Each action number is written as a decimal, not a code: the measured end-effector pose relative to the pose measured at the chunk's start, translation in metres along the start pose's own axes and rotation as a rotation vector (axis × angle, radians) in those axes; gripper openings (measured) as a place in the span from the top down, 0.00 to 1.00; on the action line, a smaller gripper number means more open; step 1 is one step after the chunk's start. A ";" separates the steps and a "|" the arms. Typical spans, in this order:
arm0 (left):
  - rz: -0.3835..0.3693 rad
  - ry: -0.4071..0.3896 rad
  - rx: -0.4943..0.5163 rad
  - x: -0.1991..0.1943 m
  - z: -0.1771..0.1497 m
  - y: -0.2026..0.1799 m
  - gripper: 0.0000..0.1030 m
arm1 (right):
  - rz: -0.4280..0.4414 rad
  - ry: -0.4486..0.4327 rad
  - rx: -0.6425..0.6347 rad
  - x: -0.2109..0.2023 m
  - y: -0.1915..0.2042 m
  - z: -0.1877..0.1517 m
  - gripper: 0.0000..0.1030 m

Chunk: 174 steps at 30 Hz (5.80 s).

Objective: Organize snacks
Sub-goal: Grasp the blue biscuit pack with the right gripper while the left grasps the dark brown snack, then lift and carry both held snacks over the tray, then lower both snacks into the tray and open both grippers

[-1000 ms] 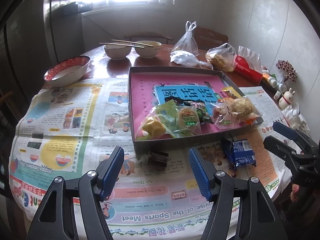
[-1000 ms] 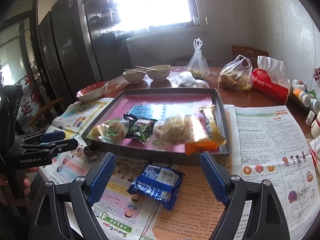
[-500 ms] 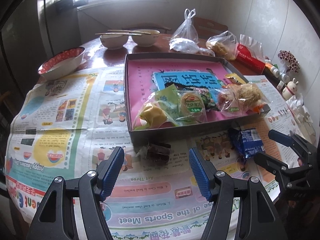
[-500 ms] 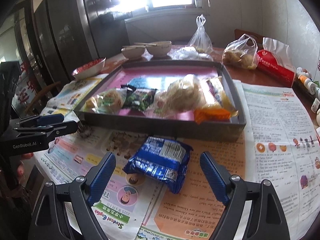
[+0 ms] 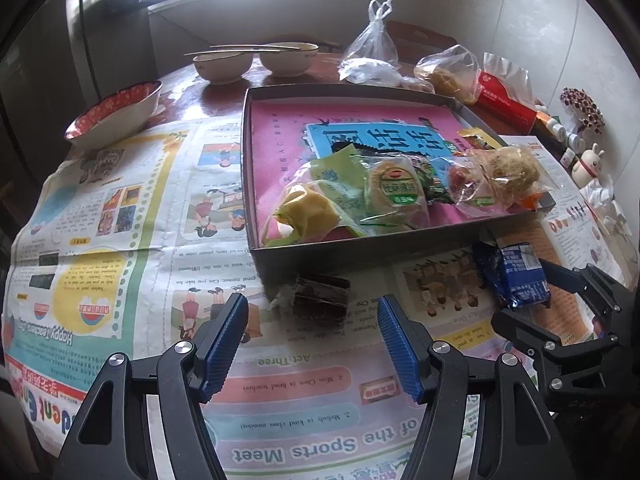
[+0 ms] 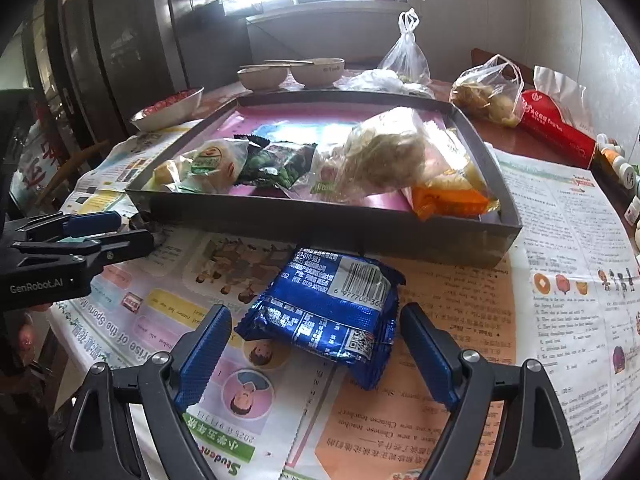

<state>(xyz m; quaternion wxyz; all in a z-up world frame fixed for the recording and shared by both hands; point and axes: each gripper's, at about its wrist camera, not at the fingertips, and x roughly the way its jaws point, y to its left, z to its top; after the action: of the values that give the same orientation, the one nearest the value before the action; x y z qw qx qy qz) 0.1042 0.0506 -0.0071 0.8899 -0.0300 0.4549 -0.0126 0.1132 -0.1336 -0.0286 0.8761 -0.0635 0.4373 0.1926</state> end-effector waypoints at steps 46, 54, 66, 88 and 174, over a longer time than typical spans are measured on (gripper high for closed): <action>-0.037 -0.086 -0.043 -0.027 0.003 0.000 0.64 | 0.071 -0.145 -0.084 -0.035 0.023 0.009 0.47; -0.048 -0.117 -0.034 -0.041 0.007 -0.006 0.64 | 0.068 -0.173 -0.086 -0.046 0.024 0.012 0.47; -0.067 -0.142 -0.043 -0.043 0.020 -0.009 0.64 | 0.057 -0.208 -0.068 -0.053 0.019 0.026 0.47; -0.085 -0.135 -0.048 -0.015 0.046 -0.015 0.64 | 0.056 -0.215 -0.045 -0.037 0.009 0.058 0.47; -0.056 -0.111 -0.054 0.031 0.073 -0.005 0.63 | -0.033 -0.177 -0.115 0.013 0.015 0.081 0.44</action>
<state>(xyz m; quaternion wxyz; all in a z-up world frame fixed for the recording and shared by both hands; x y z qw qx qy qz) 0.1812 0.0473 0.0105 0.9119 -0.0674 0.4041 -0.0237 0.1746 -0.0936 0.0115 0.9093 -0.1036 0.3453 0.2077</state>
